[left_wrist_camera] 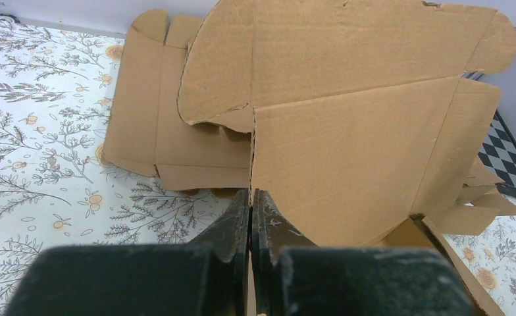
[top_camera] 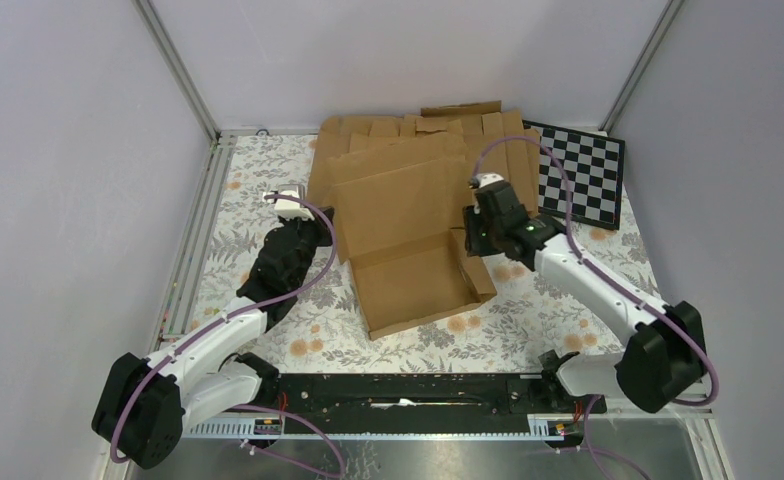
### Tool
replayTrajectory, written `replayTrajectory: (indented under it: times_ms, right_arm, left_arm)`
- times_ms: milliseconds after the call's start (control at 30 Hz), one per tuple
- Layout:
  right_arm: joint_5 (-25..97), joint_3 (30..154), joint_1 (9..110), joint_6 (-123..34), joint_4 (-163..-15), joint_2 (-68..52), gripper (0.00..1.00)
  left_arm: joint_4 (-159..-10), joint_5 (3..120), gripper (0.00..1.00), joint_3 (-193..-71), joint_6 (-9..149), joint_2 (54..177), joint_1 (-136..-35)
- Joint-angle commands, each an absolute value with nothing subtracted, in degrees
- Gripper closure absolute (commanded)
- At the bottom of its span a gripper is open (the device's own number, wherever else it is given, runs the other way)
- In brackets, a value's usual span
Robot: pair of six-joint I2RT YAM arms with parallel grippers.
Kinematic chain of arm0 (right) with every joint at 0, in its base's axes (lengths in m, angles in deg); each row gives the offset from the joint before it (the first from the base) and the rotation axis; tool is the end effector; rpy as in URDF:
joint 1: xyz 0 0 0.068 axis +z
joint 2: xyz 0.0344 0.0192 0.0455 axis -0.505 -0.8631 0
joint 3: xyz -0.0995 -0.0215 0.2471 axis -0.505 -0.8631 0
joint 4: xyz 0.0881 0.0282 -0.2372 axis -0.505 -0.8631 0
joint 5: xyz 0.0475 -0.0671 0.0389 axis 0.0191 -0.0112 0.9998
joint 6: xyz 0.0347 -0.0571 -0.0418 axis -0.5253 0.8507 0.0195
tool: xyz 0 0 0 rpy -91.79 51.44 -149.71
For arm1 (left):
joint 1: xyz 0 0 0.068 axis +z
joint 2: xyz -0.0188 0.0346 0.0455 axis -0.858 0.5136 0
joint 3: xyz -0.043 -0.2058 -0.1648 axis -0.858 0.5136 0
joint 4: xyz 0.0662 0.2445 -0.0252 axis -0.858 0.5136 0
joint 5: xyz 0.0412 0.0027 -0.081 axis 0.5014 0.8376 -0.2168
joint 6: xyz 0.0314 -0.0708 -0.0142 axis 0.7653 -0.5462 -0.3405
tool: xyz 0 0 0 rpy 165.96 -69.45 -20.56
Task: Fold the paper box
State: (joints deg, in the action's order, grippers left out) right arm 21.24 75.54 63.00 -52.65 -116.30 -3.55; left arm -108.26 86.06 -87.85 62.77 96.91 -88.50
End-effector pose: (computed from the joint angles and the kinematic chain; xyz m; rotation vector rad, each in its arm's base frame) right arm 0.2601 0.1574 0.2494 -0.3144 2.3539 0.2615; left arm 0.2320 -0.1089 0.2592 -0.0752 1.6407 -0.4160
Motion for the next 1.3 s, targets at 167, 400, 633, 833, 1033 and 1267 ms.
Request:
replayTrajectory:
  times_ms: [167, 400, 633, 833, 1033, 1267]
  right_arm:
    - [36.2, 64.1, 46.4, -63.0, -102.4, 4.3, 0.25]
    - [48.4, 52.2, 38.5, -69.9, -85.9, 3.6, 0.16]
    - [57.3, 47.8, 37.6, -72.1, -76.7, 0.7, 0.17]
    - [65.2, 48.6, 37.5, -72.6, -79.9, -2.3, 0.24]
    - [61.1, 47.2, 37.5, -72.2, -82.3, 4.6, 0.22]
    - [44.5, 44.6, 35.8, -73.2, -85.6, 9.7, 0.27]
  left_arm:
    - [-112.4, 85.1, 1.0, -88.4, 62.9, 96.7, -88.5]
    - [-114.2, 84.8, 1.0, -86.2, 62.5, 95.8, -88.5]
    - [-116.6, 83.9, 1.0, -83.7, 63.5, 95.3, -88.6]
    - [-120.0, 81.4, 1.0, -82.1, 64.0, 94.6, -89.0]
    - [-119.5, 82.6, 1.0, -81.6, 64.6, 92.2, -90.7]
    - [-119.6, 82.8, 1.0, -80.8, 65.5, 92.1, -91.3]
